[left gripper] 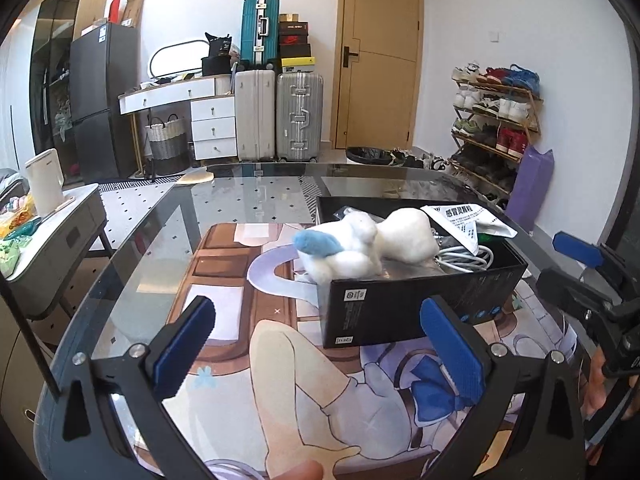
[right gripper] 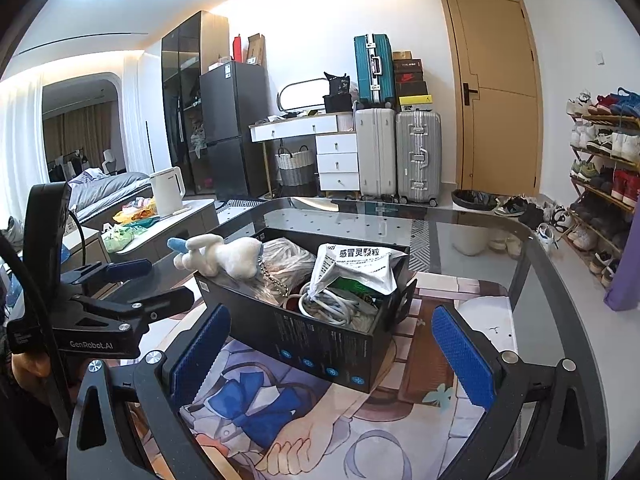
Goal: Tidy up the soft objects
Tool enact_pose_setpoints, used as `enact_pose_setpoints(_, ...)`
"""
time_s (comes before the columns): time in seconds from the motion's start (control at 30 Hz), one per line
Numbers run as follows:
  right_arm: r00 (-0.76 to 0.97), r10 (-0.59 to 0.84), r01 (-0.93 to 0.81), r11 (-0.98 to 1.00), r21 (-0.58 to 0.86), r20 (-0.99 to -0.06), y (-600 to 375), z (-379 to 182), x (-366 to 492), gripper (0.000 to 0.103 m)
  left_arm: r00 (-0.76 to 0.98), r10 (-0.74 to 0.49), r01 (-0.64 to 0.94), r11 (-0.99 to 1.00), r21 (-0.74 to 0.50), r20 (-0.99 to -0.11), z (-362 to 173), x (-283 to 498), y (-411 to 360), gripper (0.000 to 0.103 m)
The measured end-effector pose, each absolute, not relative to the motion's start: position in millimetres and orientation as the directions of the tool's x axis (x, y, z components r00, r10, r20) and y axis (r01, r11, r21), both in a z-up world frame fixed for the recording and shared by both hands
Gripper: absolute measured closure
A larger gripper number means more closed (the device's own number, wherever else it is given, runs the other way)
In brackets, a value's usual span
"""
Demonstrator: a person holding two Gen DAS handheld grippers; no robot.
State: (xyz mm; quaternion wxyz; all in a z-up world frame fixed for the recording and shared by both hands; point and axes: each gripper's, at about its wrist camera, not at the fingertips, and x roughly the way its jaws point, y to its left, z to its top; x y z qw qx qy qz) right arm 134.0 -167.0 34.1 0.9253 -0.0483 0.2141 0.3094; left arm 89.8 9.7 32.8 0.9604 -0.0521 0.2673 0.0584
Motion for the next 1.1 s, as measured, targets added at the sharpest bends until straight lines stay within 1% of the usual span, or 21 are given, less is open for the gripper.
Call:
enact_pose_setpoints(0.23, 0.72, 0.546, -0.6, 0.8, 0.012, -0.429, -159.6, 31.6, 131.6, 0.001, 0.87, 0.104, -0.172, 0.98, -0.097, -0.482, 34.7, 85.8, 15.8, 0.0)
enact_pose_setpoints(0.53, 0.723, 0.546, -0.6, 0.8, 0.007, -0.423, -158.3, 31.8, 130.2, 0.001, 0.89, 0.109, -0.193, 0.969, -0.151, -0.442, 33.8, 82.5, 20.7, 0.0)
enact_pose_setpoints(0.83, 0.723, 0.545, -0.6, 0.8, 0.006, -0.424, -158.4, 31.4, 129.7, 0.001, 0.9, 0.12, -0.197, 0.969, -0.146, -0.42, 33.8, 80.9, 18.1, 0.0)
enact_pose_setpoints(1.1, 0.729, 0.542, -0.598, 0.801, -0.004, -0.418, -159.8, 31.1, 129.9, 0.001, 0.898, 0.136, -0.207, 0.97, -0.128, -0.419, 34.5, 81.0, 15.3, 0.0)
